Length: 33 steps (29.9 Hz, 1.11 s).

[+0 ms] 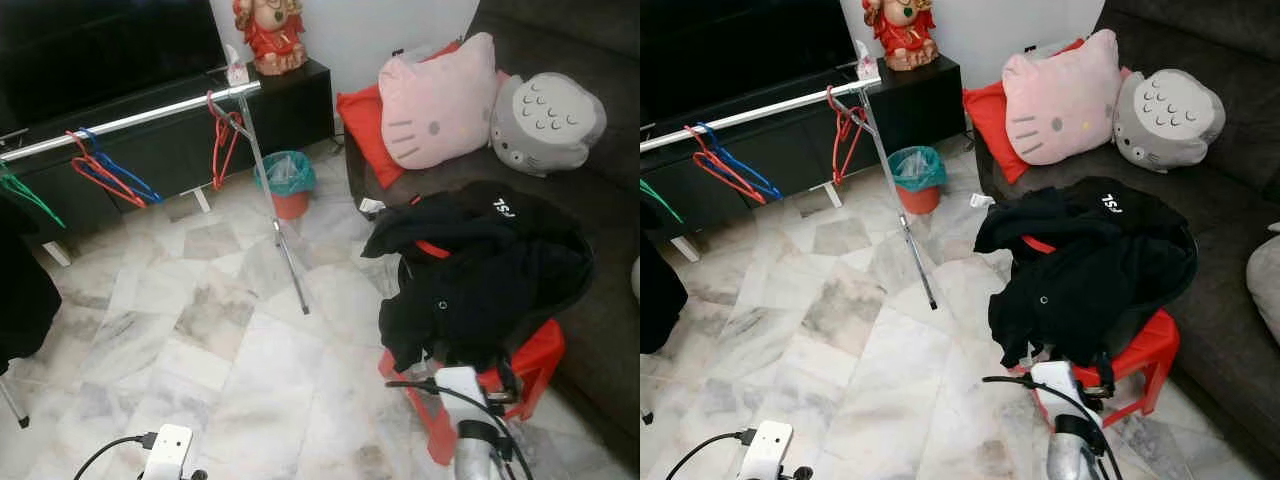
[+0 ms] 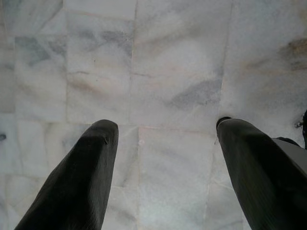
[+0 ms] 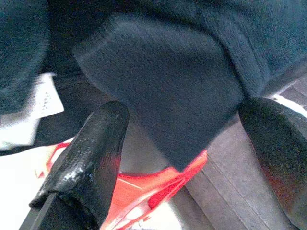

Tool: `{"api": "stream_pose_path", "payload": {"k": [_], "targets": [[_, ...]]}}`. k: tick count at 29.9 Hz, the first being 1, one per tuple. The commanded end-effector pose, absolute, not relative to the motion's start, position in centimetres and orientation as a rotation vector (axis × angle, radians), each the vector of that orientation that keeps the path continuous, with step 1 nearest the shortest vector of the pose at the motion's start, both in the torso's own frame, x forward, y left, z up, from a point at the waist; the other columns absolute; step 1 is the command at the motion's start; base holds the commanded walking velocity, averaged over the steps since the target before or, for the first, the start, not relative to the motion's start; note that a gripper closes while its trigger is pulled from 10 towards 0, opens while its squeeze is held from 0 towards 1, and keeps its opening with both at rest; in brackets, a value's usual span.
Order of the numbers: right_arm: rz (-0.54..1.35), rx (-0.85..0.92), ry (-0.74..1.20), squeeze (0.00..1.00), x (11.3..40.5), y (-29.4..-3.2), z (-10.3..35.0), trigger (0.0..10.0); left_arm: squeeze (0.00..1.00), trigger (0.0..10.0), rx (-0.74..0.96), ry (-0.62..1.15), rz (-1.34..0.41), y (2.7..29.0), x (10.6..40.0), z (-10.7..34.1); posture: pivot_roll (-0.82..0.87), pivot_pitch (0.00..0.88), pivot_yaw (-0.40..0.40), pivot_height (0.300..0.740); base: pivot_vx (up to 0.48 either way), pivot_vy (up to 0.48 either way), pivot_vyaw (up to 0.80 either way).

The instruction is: Hang hanger

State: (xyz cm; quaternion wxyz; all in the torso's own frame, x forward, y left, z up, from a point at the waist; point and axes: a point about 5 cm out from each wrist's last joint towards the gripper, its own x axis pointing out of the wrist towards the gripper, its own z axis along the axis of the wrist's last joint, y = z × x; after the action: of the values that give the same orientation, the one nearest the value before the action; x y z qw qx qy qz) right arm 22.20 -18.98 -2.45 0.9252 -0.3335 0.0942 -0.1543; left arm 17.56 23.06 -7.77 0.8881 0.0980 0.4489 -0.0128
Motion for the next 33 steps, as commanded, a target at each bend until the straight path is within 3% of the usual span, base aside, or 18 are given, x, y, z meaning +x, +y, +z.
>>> {"api": "stream_pose_path", "payload": {"k": [1,13,33], "targets": [[-0.300,-0.689,0.205,0.00,22.2,-18.3,-2.7,10.0,0.00,10.0,0.224,0.944,-0.013,23.8,17.3,-7.7,-0.13,0.000,0.128,0.740,0.000,0.000,0.00],[-0.328,-0.770,0.295,0.00,21.2,-18.9,-3.7,10.0,0.00,10.0,0.219,0.950,-0.010,23.8,17.2,-7.8,-0.13,0.000,0.130,0.740,0.000,0.000,0.00],[-0.267,-0.914,0.292,0.00,22.4,-18.5,-3.5,10.0,0.00,10.0,0.215,0.948,-0.006,23.9,17.3,-7.7,-0.12,0.000,0.133,0.740,0.000,0.000,0.00]]}}
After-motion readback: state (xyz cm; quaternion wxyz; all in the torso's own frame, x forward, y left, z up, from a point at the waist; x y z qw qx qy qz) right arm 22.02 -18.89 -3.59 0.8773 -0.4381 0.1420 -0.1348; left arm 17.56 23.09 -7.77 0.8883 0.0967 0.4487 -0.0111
